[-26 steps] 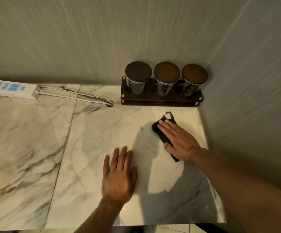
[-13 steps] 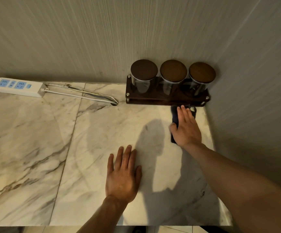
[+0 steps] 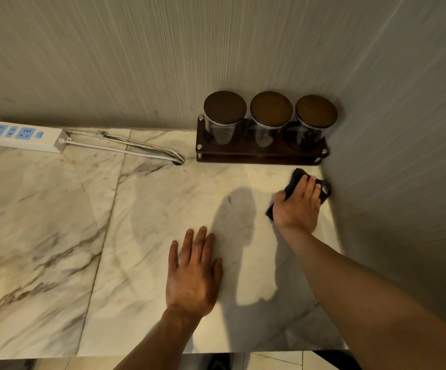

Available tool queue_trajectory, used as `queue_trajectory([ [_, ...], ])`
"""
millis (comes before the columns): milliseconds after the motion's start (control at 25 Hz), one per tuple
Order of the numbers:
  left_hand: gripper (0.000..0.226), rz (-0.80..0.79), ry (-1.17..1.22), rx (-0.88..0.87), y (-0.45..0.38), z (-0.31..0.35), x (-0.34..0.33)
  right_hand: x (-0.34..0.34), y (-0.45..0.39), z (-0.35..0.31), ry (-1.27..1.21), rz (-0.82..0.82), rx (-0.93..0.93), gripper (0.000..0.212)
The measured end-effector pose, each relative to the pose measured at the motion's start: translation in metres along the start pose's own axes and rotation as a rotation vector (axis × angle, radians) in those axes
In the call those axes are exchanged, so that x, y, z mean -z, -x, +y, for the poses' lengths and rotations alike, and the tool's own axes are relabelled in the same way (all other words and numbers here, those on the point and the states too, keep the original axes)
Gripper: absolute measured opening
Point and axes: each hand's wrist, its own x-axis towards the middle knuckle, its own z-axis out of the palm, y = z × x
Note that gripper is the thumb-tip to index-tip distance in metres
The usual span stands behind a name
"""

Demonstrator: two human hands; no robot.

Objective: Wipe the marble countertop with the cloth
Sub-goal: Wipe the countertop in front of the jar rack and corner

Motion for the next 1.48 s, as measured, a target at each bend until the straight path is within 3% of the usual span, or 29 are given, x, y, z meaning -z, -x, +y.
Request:
queue_trajectory([
  [1000, 0.056, 0.016, -0.012, -0.022, -0.005, -0.003, -0.006, 0.001, 0.122, 0.056, -0.064, 0.150, -0.169, 0.064],
  [1480, 0.064, -0.027, 0.127, -0.054, -0.004, -0.008, 0.004, 0.009, 0.187, 0.079, -0.114, 0.171, -0.297, 0.064],
])
